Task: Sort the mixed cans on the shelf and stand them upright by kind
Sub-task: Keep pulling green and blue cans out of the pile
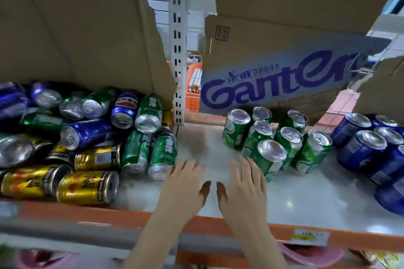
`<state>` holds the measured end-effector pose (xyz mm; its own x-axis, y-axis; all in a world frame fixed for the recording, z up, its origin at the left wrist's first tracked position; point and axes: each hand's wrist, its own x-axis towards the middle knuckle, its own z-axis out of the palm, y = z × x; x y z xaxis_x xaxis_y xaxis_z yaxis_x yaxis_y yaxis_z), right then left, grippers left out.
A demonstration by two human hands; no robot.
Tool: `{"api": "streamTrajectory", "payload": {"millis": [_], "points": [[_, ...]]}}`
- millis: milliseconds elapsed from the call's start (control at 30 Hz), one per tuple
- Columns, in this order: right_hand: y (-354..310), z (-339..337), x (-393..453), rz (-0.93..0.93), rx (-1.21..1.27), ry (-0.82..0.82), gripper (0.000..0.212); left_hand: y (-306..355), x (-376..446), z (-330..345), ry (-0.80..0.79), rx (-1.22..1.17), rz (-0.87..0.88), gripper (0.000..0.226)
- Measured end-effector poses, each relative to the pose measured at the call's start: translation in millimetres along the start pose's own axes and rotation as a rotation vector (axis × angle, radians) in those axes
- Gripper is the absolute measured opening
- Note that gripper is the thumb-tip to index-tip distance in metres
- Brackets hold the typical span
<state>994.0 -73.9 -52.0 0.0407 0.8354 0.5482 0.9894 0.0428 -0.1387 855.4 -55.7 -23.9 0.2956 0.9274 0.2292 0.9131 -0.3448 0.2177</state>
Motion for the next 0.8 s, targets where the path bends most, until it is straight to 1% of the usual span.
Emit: {"api": "streamTrajectory", "payload": {"millis": [33, 100, 233, 433, 567, 800], "points": [[-5.2, 3.3, -6.8, 0.006, 0.023, -0.009, 0.057, -8.3, -12.2, 1.6, 0.016, -0.042, -0.01, 0.03], [-15.5, 7.7, -14.7, 0.019, 0.051, -0.042, 0.05, -24.7, -28.5, -1.0, 0.021, -0.065, -0.025, 0.032], [-38.8, 11.2, -9.0, 0.021, 0.079, -0.099, 0.043, -64.2, -35.8, -21.9, 0.084, -0.021, -0.009, 0.032], [-96.7, 12.4, 27.6, 0.016, 0.054, -0.074, 0.034, -144.6, -29.0, -79.7, 0.195, 0.082, -0.054, 0.026], [-143.3, 17.8, 44.7, -0.006, 0.051, -0.088, 0.042, -204.0, -33.6, -99.3, 0.199, 0.158, -0.119, 0.032], [-203.3, 32.5, 59.4, -0.009, 0.008, -0.09, 0.045, -280.3, -49.0, -103.3, 0.245, 0.179, -0.129, 0.024]]}}
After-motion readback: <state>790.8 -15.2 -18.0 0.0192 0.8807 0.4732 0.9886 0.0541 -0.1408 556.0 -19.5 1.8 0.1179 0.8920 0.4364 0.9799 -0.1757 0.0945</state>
